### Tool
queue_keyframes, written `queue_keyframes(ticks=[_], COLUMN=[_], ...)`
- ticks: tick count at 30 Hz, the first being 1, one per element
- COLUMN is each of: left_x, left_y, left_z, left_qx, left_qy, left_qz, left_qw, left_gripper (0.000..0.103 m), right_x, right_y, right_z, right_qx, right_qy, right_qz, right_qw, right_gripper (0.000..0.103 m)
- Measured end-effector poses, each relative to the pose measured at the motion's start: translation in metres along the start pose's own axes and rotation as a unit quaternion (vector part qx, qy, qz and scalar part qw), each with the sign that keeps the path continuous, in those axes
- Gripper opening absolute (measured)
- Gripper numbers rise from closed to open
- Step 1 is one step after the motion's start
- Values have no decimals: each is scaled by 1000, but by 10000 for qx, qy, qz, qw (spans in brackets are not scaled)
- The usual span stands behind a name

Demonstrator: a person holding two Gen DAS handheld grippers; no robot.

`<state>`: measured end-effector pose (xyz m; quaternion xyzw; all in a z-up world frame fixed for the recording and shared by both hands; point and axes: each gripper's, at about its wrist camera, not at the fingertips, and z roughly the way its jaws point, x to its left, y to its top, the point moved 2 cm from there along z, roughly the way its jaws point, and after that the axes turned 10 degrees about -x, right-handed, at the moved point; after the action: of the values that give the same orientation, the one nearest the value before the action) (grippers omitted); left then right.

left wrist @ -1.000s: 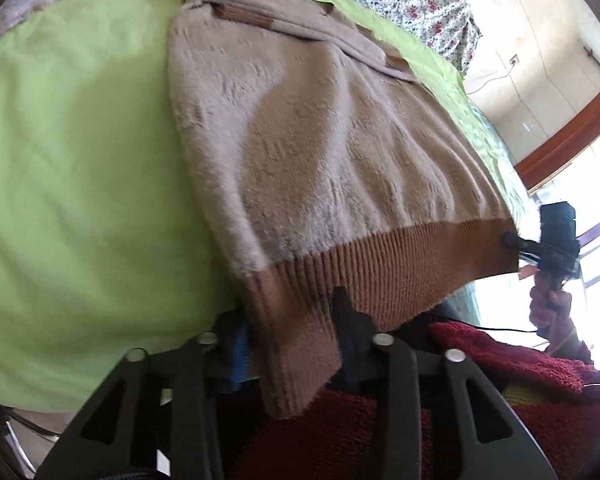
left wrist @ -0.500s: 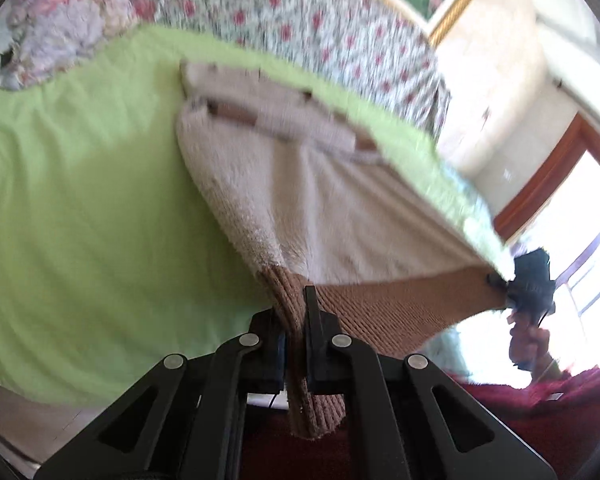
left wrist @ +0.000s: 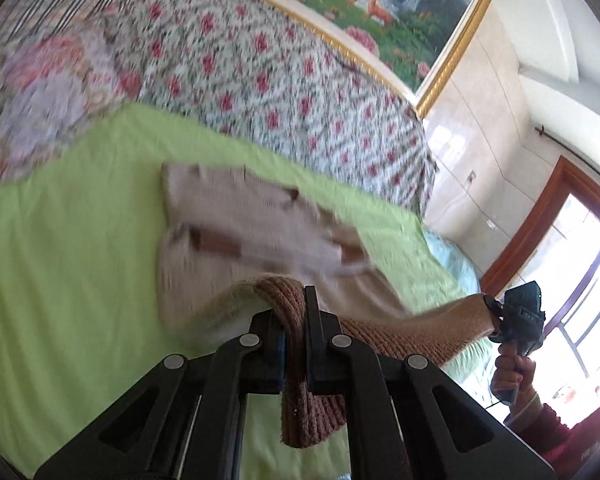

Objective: Fold small clothes
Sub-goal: 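Grasp the brown hem with both grippers and lift it toward the collar, then lay the hem over the collar and open both grippers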

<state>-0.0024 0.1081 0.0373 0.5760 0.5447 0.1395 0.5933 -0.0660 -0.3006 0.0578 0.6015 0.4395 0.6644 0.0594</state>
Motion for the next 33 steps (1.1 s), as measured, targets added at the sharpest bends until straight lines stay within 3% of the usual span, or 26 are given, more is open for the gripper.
queue_keyframes(ticks=[4, 10, 13, 19, 25, 28, 30, 31, 33], left_x=[9, 39, 63, 113, 162, 163, 154, 145, 124], left_y=[46, 99, 111, 101, 69, 64, 63, 61, 54], left_z=[57, 157, 211, 292, 332, 323, 306, 296, 280], left_qx=[-120, 87, 344, 889, 1388, 1391, 1355, 1347, 1373], left_qy=[155, 421, 644, 1058, 1277, 1165, 1111, 1075, 964], left_qz=[127, 40, 7, -116, -487, -614, -632, -575, -406], left_qw=[9997, 9991, 9973, 9903, 9808, 9815, 9825, 9834, 9850], left_gripper=[4, 5, 5, 5, 9, 15, 28, 35, 39], right_x=[-20, -63, -95, -165, -209, -210, -200, -191, -166], right_y=[44, 104, 124, 134, 120, 117, 117, 117, 112], right_z=[48, 112, 144, 208, 244, 237, 221, 212, 193], right_qx=[-101, -263, -242, 150, 705, 671, 465, 340, 84], right_qy=[-360, -930, -1306, -2030, -2517, -2560, -2577, -2580, -2449], right_qz=[-169, -54, 102, 383, 446, 550, 528, 440, 152], right_qw=[9992, 9953, 9911, 9783, 9642, 9628, 9636, 9645, 9694], right_gripper=[7, 7, 7, 7, 10, 12, 28, 45, 48])
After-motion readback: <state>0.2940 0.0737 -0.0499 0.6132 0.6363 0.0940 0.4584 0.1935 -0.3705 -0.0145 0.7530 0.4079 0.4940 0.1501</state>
